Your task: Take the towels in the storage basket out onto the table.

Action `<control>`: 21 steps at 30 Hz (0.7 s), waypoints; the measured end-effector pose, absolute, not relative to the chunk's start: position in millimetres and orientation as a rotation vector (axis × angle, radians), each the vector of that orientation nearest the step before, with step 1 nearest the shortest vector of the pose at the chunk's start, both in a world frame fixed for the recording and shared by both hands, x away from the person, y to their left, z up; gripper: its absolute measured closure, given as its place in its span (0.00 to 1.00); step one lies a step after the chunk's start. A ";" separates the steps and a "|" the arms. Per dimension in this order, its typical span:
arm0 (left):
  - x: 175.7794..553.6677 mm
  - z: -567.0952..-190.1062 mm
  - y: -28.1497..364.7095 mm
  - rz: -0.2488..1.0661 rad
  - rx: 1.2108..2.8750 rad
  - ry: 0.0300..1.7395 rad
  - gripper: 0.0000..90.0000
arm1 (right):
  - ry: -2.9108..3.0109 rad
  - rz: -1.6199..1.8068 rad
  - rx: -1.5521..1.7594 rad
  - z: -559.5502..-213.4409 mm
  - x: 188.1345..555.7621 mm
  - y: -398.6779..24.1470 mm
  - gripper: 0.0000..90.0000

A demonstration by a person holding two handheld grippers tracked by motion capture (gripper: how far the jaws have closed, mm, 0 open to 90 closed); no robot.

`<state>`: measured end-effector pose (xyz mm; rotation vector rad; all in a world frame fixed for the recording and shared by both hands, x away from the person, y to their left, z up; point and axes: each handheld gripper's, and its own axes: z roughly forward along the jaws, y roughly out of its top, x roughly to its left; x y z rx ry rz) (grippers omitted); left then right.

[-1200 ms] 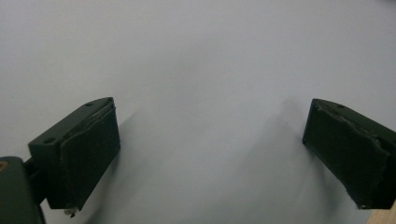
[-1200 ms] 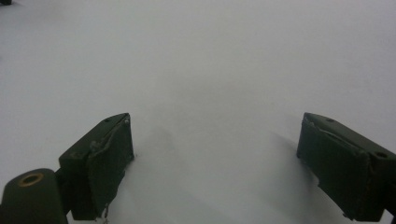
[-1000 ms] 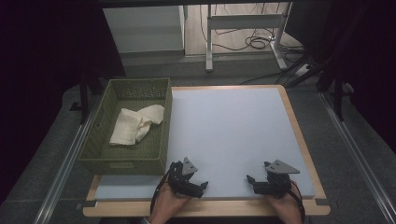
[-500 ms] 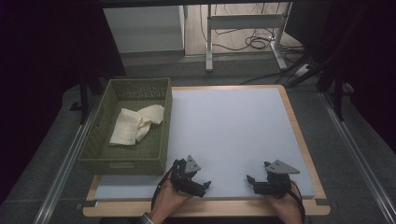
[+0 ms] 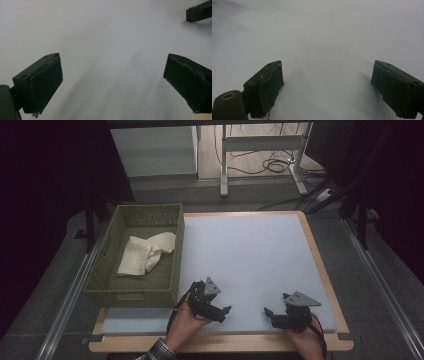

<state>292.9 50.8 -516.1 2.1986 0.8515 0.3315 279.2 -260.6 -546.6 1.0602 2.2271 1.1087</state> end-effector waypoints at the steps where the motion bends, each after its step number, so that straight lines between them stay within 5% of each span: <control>1: 294.2 -514.9 50.2 0.328 2.197 0.851 0.03 | 2.227 1.108 1.060 -546.6 279.2 -260.6 0.12; 21: 328.3 -479.2 34.0 0.288 2.179 0.812 0.03 | 2.226 1.113 1.056 -546.8 279.3 -260.7 0.12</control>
